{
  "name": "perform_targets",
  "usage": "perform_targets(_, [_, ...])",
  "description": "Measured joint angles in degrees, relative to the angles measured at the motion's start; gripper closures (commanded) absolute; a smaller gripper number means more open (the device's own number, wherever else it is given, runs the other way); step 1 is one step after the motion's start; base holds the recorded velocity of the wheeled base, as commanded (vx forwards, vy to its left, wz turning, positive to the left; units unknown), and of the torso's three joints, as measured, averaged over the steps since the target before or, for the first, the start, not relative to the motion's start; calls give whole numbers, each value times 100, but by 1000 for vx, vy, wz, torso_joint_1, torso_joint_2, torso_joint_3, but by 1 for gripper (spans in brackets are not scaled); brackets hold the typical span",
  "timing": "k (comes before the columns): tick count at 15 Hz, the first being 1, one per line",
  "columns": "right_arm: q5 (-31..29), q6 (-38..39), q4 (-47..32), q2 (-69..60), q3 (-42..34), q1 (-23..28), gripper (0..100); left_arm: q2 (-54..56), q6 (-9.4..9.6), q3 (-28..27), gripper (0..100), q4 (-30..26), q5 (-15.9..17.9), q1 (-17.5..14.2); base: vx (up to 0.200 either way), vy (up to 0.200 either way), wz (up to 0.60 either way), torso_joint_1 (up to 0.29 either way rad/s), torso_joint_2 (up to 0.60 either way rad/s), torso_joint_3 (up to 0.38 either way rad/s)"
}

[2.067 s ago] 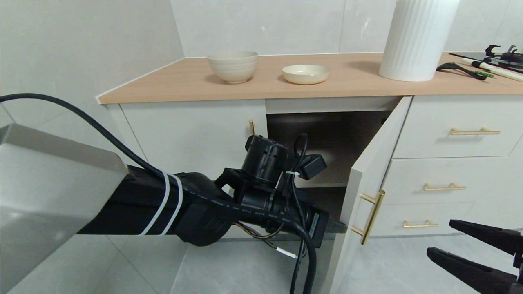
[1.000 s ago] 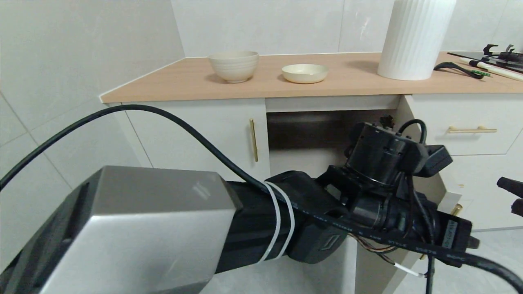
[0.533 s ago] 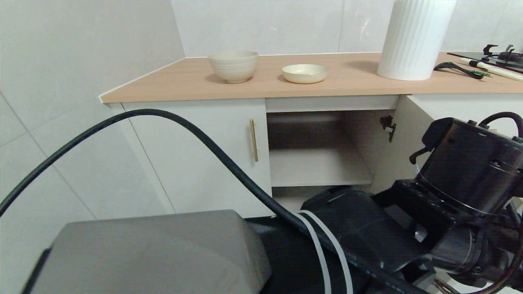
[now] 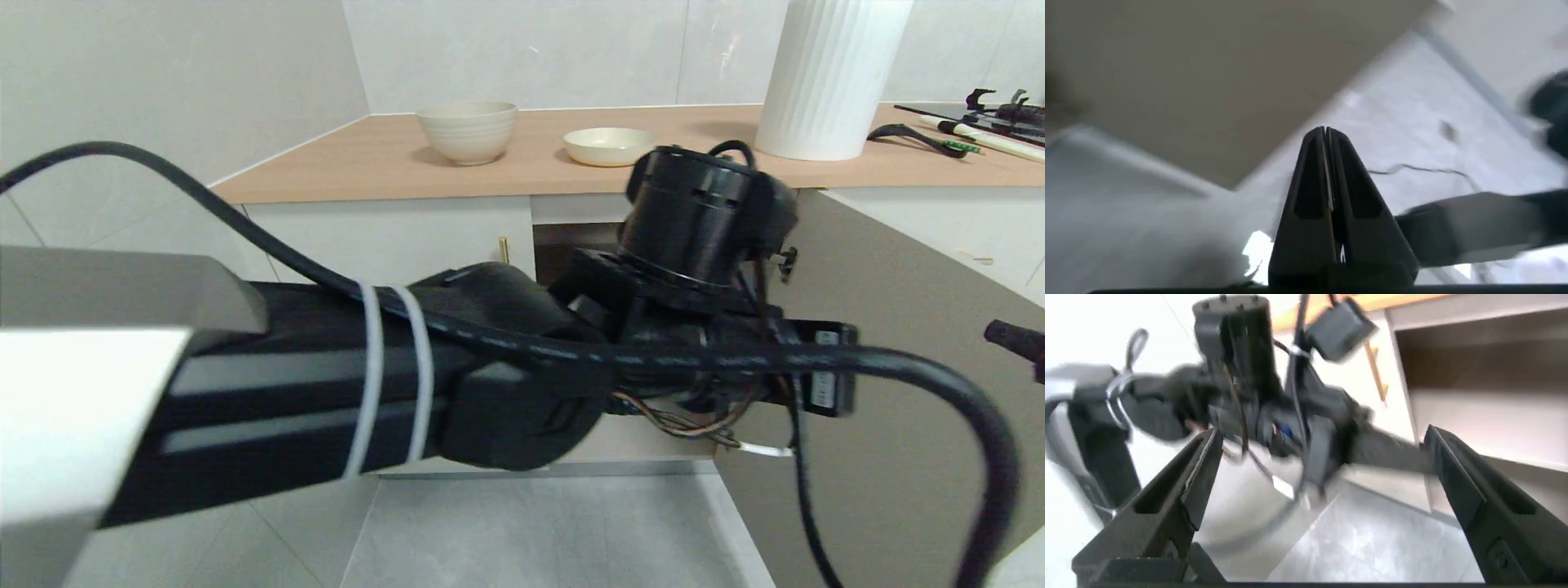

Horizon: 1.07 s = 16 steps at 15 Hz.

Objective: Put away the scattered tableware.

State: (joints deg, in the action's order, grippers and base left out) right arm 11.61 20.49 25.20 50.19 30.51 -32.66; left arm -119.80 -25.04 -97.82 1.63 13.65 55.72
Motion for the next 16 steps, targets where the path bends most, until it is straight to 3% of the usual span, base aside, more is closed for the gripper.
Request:
perform_targets(3, [24, -82, 4, 827, 347, 11, 0, 965, 241, 1358, 100, 105, -35, -802, 0, 0, 0, 0, 0, 0])
perform_targets(6, [32, -330, 4, 1908, 901, 16, 0, 1988, 418, 2684, 100, 569, -41, -1885, 0, 0, 0, 0, 0, 0])
perform_targets(9, [10, -700, 6, 2787, 1508, 16, 0, 2828, 816, 3716, 100, 929, -46, -3061, 0, 0, 0, 0, 0, 0])
perform_targets(12, [-28, -763, 9, 3278, 1764, 16, 0, 3229, 991, 4159, 100, 1189, 5, -4013, 0, 0, 0, 0, 0, 0])
perform_targets(15, [-37, -777, 9, 3445, 1738, 16, 0, 3295, 1114, 4289, 100, 1437, 6, -4275, 0, 0, 0, 0, 0, 0])
perform_targets(16, [-39, -777, 9, 3467, 1725, 16, 0, 3304, 1209, 4322, 0, 1431, -17, -4300, 0, 0, 0, 0, 0, 0])
